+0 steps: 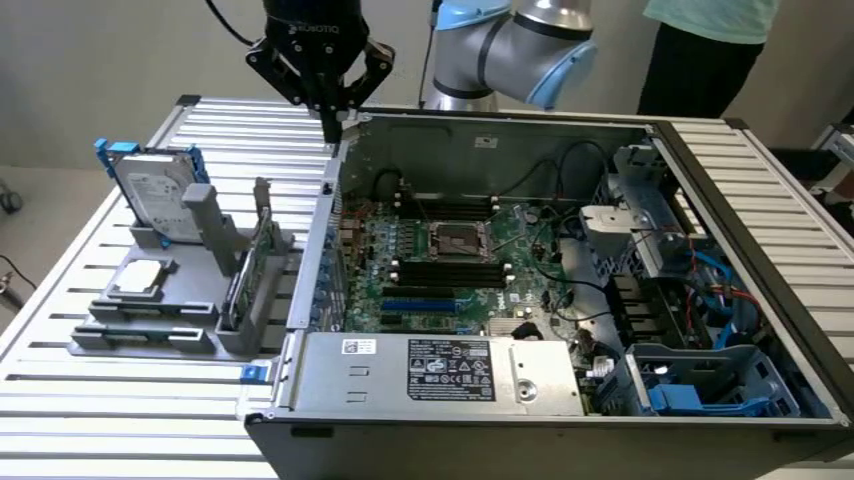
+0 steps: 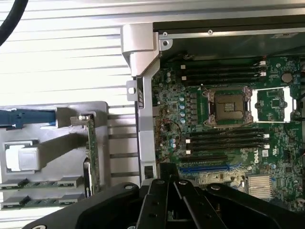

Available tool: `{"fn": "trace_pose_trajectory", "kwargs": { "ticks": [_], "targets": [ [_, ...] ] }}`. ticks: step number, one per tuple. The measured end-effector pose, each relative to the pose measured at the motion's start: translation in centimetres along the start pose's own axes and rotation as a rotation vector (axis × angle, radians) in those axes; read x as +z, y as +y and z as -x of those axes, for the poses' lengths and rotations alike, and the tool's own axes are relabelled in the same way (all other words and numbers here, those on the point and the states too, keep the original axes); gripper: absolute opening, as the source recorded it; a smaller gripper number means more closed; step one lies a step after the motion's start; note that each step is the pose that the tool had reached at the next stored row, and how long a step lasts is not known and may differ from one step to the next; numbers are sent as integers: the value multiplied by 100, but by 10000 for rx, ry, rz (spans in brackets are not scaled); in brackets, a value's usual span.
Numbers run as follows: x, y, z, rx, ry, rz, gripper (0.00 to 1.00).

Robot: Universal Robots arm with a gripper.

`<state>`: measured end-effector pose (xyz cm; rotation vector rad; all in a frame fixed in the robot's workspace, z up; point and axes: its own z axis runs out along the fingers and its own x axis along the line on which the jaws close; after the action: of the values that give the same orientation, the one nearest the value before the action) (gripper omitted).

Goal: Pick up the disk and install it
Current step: 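Reach for the disk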

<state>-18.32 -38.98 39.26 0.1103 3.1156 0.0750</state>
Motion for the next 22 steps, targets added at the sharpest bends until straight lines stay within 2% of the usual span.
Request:
{"fn": "trace_pose_trajectory", "kwargs": {
  "ticks": [8, 22],
  "targets": [
    [7, 116, -373, 0, -2, -7, 11],
    [79, 373, -1031, -4, -10, -138, 11]
  ]
}}
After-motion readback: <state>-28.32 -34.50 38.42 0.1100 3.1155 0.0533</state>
